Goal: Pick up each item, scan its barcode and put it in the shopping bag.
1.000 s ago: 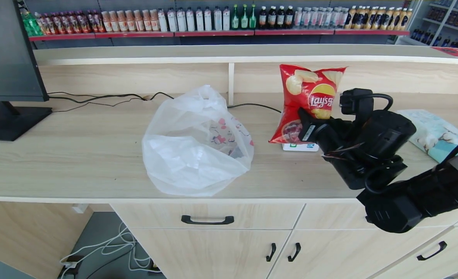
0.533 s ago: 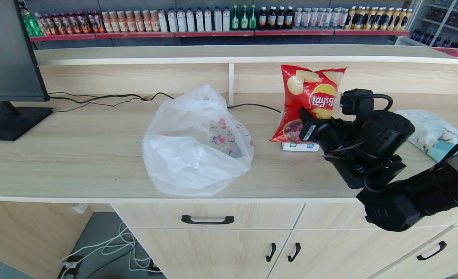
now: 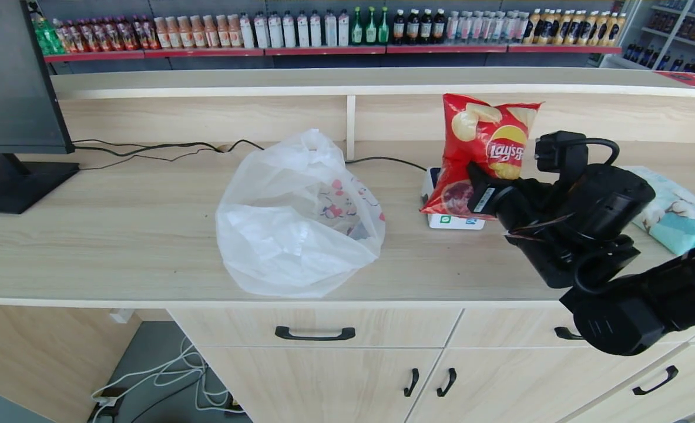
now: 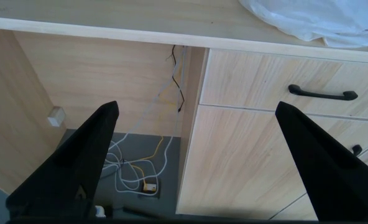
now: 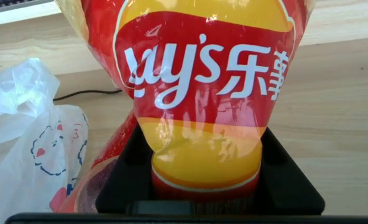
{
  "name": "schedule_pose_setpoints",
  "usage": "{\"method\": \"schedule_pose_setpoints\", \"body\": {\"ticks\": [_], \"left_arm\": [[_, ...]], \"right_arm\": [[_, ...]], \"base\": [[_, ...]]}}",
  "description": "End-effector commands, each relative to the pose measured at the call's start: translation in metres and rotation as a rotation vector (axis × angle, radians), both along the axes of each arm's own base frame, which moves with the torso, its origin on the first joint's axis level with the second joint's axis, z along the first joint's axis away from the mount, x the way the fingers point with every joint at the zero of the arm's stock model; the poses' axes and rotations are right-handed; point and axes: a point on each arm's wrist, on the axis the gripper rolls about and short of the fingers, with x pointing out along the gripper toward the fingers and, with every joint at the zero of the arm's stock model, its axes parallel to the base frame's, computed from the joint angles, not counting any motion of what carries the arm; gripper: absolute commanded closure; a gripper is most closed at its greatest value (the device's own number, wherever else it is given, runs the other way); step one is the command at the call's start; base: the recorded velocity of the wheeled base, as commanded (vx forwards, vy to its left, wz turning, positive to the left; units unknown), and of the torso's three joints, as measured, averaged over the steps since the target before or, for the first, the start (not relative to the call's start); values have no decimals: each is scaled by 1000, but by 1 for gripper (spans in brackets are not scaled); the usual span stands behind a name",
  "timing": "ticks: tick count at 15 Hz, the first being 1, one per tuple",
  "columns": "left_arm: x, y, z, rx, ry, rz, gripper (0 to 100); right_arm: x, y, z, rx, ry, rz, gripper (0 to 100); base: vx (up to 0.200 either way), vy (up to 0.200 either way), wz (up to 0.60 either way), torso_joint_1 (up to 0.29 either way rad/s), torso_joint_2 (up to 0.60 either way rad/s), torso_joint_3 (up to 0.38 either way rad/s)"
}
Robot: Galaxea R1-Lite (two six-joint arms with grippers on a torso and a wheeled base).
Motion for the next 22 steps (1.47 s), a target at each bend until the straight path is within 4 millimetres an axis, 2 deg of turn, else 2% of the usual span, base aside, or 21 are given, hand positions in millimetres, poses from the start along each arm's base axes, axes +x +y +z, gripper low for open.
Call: {"method": "schedule_pose_setpoints", "body": {"ticks": [1,7,11,14,18,22], "left_arm": [[0,0,0,0,-1,1,0],[0,0,0,-2,-1,1,0],[0,0,0,-2,-1,1,0],[0,0,0,-2,-1,1,0],[0,0,0,-2,-1,1,0],[0,0,0,0,-1,1,0]], "right_arm": [[-13,-5,11,8,-23,3,100],[-34,-14,30,28,-70,6,100],[-67,-23,46,31,-113,54,100],[-83,-19,51,28,-130,110,100],[-90,-22,48,17,-129,127,100],[-91,-22,47,14,-128,129,100]], "base": [[0,0,0,0,0,0],[0,0,0,0,0,0],[0,0,0,0,0,0],[0,0,0,0,0,0],[-200,0,0,11,8,-1],[0,50,0,-3,-2,1]]}}
